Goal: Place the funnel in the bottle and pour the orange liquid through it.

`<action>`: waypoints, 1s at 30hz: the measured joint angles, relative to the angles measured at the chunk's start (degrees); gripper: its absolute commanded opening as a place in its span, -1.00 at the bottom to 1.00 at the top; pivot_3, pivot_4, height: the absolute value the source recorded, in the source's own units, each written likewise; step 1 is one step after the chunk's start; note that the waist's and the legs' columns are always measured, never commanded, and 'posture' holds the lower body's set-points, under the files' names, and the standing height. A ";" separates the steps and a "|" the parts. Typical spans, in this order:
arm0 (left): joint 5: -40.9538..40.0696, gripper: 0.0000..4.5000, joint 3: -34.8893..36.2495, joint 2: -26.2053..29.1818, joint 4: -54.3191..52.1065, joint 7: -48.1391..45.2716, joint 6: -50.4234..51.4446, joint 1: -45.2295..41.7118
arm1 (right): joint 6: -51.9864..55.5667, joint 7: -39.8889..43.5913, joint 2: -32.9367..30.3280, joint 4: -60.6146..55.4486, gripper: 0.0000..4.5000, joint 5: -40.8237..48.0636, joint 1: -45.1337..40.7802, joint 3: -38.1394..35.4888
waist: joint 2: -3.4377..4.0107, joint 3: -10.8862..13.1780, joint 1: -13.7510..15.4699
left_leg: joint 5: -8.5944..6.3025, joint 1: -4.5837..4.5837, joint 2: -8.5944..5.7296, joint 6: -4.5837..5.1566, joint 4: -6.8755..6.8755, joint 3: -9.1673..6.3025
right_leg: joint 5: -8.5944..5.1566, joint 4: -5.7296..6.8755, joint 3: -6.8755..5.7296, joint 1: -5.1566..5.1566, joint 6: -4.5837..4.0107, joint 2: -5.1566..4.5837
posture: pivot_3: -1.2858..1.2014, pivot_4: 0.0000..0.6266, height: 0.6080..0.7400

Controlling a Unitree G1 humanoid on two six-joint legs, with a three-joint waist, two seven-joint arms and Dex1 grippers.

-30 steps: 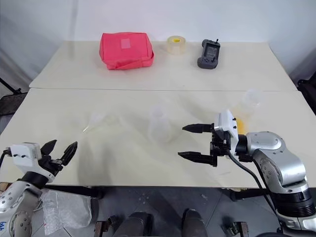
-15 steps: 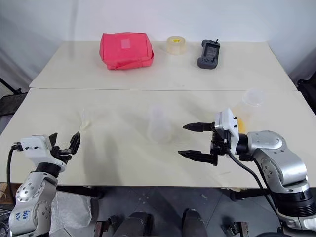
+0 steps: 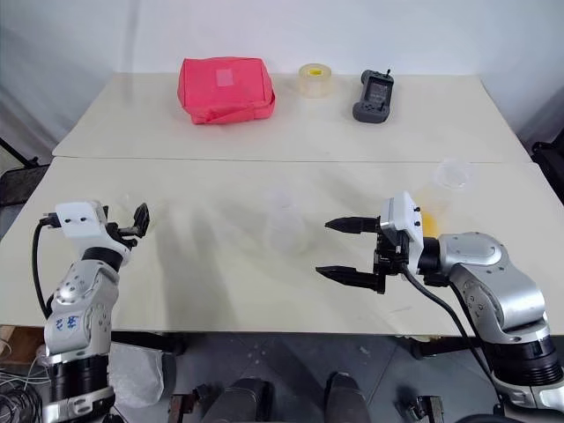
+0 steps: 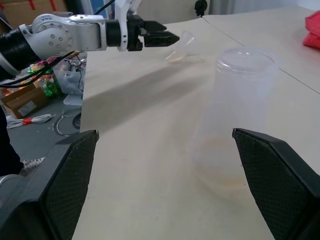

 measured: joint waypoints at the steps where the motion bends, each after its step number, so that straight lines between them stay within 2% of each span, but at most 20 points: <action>1: 0.06 0.73 0.00 0.00 0.90 0.47 -0.01 -0.98 | 0.00 -0.19 0.00 -0.04 1.00 0.00 0.14 -0.02 | 0.00 0.00 -0.05 | 0.00 0.00 0.01 0.00 -0.01 0.00 | 0.00 0.03 0.00 0.00 0.00 0.00 | 0.03 -0.52 1.00; 12: 1.70 0.73 -0.10 2.87 10.45 0.61 -1.42 -8.75 | 1.56 -1.62 0.10 -4.45 1.00 3.89 1.41 -1.76 | -0.09 0.05 0.07 | 0.00 -0.01 -0.01 0.00 0.04 -0.01 | 0.02 0.04 -0.02 -0.02 0.03 -0.02 | 0.03 -0.52 1.00; 23: 2.34 0.73 -2.07 6.57 19.56 -3.28 -4.04 -14.20 | 1.41 -4.11 0.28 -6.06 1.00 3.92 4.52 -1.89 | -0.11 0.07 0.05 | 0.00 0.00 -0.03 0.00 0.04 -0.02 | 0.02 0.33 -0.03 -0.04 0.05 -0.02 | 0.03 -0.52 1.00; 30: 1.86 0.73 -3.34 7.09 19.78 -6.58 -2.12 -15.35 | 1.18 -4.15 0.24 -6.16 1.00 3.88 5.32 -2.15 | -0.11 0.07 0.06 | 0.00 0.01 -0.03 0.00 0.07 -0.03 | 0.02 0.39 -0.03 -0.04 0.05 -0.03 | 0.03 -0.52 1.00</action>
